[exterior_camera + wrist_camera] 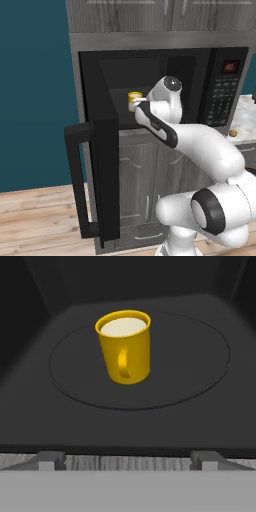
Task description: Pick the mug from the counter and place it inside the microwave. Then close the microwave.
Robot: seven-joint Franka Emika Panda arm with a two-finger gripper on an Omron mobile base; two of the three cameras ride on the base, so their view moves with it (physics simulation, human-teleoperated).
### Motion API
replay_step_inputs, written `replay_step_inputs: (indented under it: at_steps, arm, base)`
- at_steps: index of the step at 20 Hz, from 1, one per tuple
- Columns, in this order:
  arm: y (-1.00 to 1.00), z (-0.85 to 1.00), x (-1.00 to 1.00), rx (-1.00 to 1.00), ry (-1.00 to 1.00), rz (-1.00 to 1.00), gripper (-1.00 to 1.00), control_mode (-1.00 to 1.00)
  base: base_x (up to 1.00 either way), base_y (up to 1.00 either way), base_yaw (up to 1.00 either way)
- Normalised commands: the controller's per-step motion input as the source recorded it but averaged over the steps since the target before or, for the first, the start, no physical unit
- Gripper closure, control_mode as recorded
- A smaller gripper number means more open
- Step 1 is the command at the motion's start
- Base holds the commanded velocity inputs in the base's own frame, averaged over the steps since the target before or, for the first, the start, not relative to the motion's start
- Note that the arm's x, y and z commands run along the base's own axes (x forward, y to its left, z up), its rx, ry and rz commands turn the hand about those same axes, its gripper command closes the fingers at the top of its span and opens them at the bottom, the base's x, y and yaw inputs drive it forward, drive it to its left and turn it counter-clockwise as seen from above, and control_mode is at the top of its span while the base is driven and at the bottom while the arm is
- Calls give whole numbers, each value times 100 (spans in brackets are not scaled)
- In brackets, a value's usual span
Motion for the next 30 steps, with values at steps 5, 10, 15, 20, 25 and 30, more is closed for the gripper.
replay_step_inputs:
  at_steps: [5,10,15,20,25,30]
  arm:
    - [-14,32,-54,0,0,0,-100,-100]
    - [-17,33,-57,0,0,0,-100,-100]
    - [-5,25,-79,0,0,0,-100,-100]
    - [0,12,-97,0,-1,5,-100,-100]
    - [0,6,-84,0,0,6,-100,-100]
    - [-4,7,-54,-1,0,2,-100,-100]
  base:
    - [0,0,0]
    - [0,0,0]
    - [0,0,0]
    - [0,0,0]
    - [0,0,0]
    - [0,0,0]
